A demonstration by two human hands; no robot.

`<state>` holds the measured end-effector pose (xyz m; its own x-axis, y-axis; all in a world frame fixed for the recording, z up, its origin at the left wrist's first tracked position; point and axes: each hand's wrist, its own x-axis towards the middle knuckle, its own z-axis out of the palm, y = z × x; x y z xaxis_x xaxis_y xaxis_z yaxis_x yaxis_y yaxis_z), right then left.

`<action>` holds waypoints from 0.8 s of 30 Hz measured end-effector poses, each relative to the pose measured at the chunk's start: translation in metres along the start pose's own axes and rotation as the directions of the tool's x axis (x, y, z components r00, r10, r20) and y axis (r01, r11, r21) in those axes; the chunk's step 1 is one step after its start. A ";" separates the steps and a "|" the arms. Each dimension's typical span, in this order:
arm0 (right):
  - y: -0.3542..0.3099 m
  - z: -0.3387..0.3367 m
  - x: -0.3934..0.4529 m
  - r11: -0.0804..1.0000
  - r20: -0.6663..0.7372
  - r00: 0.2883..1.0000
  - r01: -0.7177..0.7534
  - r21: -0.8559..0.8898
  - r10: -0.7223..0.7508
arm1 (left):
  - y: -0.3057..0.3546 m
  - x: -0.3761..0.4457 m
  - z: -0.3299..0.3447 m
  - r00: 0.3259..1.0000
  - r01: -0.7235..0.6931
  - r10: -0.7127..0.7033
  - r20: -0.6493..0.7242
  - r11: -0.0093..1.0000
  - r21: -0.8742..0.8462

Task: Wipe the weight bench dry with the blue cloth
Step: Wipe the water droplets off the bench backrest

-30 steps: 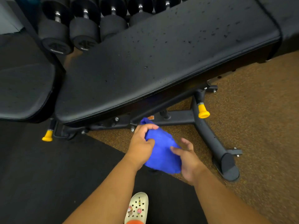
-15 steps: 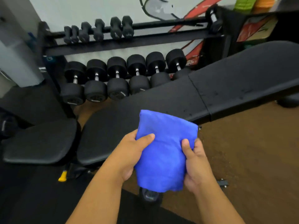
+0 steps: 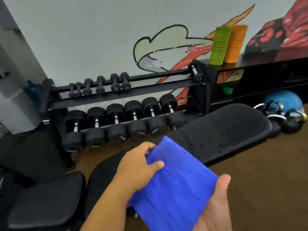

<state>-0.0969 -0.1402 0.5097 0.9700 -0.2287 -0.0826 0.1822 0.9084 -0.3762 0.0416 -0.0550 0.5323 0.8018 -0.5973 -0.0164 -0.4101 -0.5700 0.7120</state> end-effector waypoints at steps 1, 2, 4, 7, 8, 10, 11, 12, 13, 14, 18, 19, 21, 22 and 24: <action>0.001 -0.002 0.005 0.994 -0.004 0.997 0.083 -0.073 -0.083 | 0.008 0.000 -0.003 1.000 0.003 -0.002 -0.020 0.999 0.039; 0.001 -0.002 0.009 0.992 0.014 0.995 0.095 -0.087 -0.094 | 0.014 -0.001 -0.002 1.000 -0.005 0.006 -0.014 0.997 0.078; 0.001 0.007 0.021 0.995 0.014 0.997 0.078 -0.066 -0.078 | 0.023 0.000 0.001 0.997 -0.054 0.044 0.062 0.984 0.173; -0.016 0.016 0.038 0.996 -0.134 0.990 -0.042 -0.076 0.032 | 0.033 0.013 -0.002 0.985 -0.056 0.005 0.174 0.955 0.290; -0.020 0.023 0.037 0.994 -0.221 0.975 -0.006 -0.108 -0.018 | 0.035 0.018 -0.003 0.976 -0.066 -0.003 0.216 0.948 0.311; -0.028 0.033 0.033 0.994 -0.313 0.948 0.021 -0.110 -0.055 | 0.039 0.026 -0.004 0.952 -0.079 -0.011 0.305 0.957 0.280; -0.032 0.032 0.033 0.992 -0.359 0.931 0.021 -0.124 -0.064 | 0.040 0.030 -0.003 0.942 -0.068 -0.015 0.336 0.970 0.233; -0.037 0.032 0.033 0.988 -0.413 0.906 0.025 -0.154 -0.087 | 0.041 0.035 -0.003 0.934 -0.051 -0.018 0.357 0.982 0.183; -0.043 0.029 0.031 0.981 -0.485 0.868 0.018 -0.194 -0.112 | 0.041 0.040 -0.002 0.927 -0.030 -0.024 0.375 0.990 0.136; -0.052 0.023 0.029 0.974 -0.540 0.831 0.007 -0.228 -0.132 | 0.042 0.046 0.001 0.918 -0.006 -0.031 0.395 0.996 0.091; -0.090 -0.001 0.021 0.943 -0.707 0.691 -0.113 -0.314 -0.153 | 0.045 0.065 0.016 0.892 0.062 -0.038 0.450 0.997 -0.039; -0.101 -0.007 0.019 0.930 -0.732 0.664 -0.156 -0.333 -0.150 | 0.045 0.071 0.022 0.888 0.071 -0.034 0.459 0.995 -0.064; -0.126 -0.019 0.014 0.893 -0.741 0.651 -0.220 -0.392 -0.165 | 0.044 0.086 0.035 0.878 0.095 -0.035 0.477 0.990 -0.103; -0.138 -0.024 0.013 0.880 -0.746 0.647 -0.251 -0.403 -0.157 | 0.043 0.092 0.042 0.871 0.110 -0.040 0.489 0.987 -0.115; -0.170 -0.035 0.014 0.828 -0.756 0.634 -0.329 -0.454 -0.163 | 0.044 0.107 0.062 0.861 0.155 -0.061 0.504 0.977 -0.146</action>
<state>-0.1202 -0.3103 0.5398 0.4634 -0.5572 -0.6891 -0.2412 0.6689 -0.7031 0.0822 -0.1790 0.5186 0.4966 -0.7641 -0.4117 -0.2131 -0.5672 0.7956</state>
